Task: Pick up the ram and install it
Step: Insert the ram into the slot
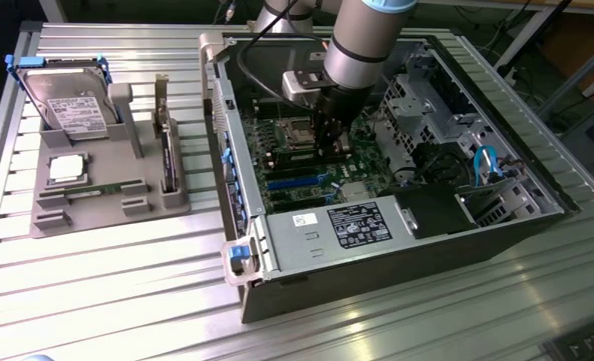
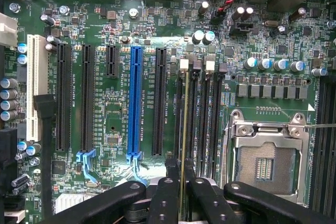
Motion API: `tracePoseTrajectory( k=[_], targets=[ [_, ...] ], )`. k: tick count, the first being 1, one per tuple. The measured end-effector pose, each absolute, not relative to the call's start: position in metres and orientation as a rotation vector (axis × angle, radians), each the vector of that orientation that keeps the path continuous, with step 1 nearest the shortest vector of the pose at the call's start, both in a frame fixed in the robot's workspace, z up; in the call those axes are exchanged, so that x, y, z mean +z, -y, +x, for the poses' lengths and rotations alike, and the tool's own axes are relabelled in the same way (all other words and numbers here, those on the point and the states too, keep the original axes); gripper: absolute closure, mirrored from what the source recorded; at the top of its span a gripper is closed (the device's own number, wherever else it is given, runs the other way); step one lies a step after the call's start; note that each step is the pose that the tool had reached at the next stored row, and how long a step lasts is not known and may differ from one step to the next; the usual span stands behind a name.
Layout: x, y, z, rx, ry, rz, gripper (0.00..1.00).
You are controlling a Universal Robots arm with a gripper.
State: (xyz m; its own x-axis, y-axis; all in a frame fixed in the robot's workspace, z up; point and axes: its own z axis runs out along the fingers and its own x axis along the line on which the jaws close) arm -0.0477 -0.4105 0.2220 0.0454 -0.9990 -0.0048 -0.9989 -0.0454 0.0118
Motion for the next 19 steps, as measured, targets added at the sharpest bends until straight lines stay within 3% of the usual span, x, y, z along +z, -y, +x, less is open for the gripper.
tracePoseTrajectory(
  k=[19],
  targets=[
    [0.2213, 0.4092, -0.0476, -0.018, 2.169, 2.265, 0.86]
  ],
)
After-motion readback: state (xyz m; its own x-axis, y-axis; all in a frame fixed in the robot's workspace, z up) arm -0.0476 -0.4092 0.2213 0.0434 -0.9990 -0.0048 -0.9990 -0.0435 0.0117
